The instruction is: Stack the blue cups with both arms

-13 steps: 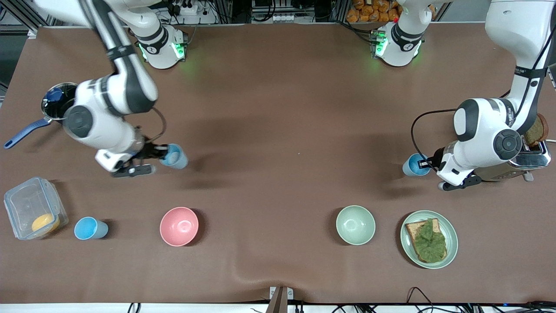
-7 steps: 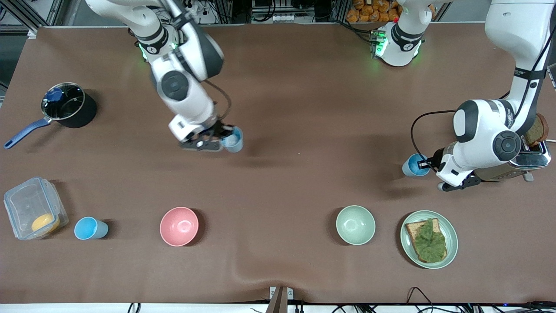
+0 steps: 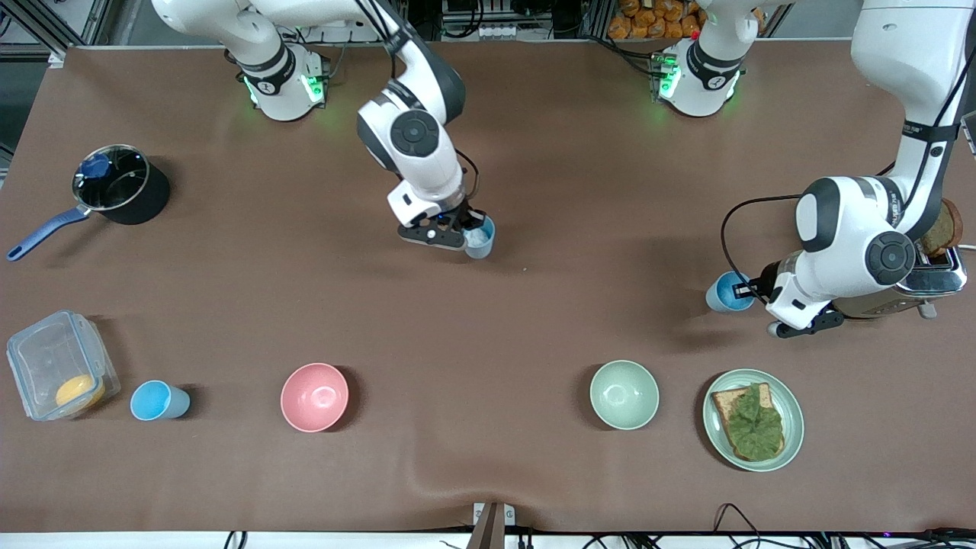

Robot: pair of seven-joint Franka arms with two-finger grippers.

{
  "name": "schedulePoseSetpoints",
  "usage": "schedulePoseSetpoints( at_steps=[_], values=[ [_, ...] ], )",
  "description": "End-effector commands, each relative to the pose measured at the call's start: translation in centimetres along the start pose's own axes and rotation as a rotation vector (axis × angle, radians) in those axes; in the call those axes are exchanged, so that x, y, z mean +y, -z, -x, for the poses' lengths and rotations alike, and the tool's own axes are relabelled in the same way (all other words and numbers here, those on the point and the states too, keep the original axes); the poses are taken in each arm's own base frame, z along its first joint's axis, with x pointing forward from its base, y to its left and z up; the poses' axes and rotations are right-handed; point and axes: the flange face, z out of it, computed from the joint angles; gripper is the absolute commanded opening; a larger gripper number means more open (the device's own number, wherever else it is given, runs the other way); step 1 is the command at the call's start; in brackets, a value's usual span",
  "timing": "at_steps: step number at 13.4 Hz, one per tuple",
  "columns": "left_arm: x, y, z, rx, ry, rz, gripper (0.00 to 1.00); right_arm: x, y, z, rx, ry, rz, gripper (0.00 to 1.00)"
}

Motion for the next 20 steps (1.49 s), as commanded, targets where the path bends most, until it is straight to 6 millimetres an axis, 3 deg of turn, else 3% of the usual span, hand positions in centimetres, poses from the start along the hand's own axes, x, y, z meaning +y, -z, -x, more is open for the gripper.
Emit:
schedulePoseSetpoints(
  at_steps=[1, 3, 7, 8, 9, 10, 12, 15, 17, 20],
  values=[
    [1.0, 1.0, 0.0, -0.008, 0.003, 0.009, 0.0, -1.6, -3.2, 0.4, 0.015, -0.04, -0.024, 0.0],
    [2.0, 1.5, 0.0, -0.015, -0.024, 0.0, 0.0, -1.8, -4.3, 0.7, 0.022, -0.062, -0.033, 0.0],
    [4.4, 4.5, 0.7, -0.049, -0.041, 0.005, 0.0, -1.7, -4.3, 0.6, 0.02, -0.065, -0.029, 0.0],
    [4.9, 5.5, 1.3, -0.051, -0.06, 0.005, 0.0, -1.7, -4.1, 0.6, 0.02, -0.067, -0.031, 0.19],
    [6.4, 6.8, 2.1, -0.037, -0.084, 0.008, 0.0, -1.6, -3.8, 0.1, 0.023, -0.071, -0.034, 0.66],
    [8.0, 7.7, 2.9, -0.027, -0.101, 0.012, 0.0, -1.6, -3.4, -0.1, 0.026, -0.068, -0.039, 1.0],
    [9.9, 10.6, 4.6, 0.001, -0.139, 0.012, 0.0, -1.8, -1.6, -0.8, 0.027, -0.07, -0.038, 1.0],
    [13.6, 16.9, 7.2, -0.017, -0.153, 0.024, 0.0, -1.7, 2.8, -4.3, -0.013, -0.094, 0.022, 1.0],
    [15.5, 20.9, 8.6, -0.039, -0.098, 0.02, 0.0, -0.3, 6.7, -7.3, -0.049, -0.055, 0.055, 1.0],
    [20.5, 23.4, 11.7, -0.024, -0.118, 0.051, 0.0, 4.4, 13.0, -12.9, -0.107, -0.013, 0.084, 1.0]
  ],
)
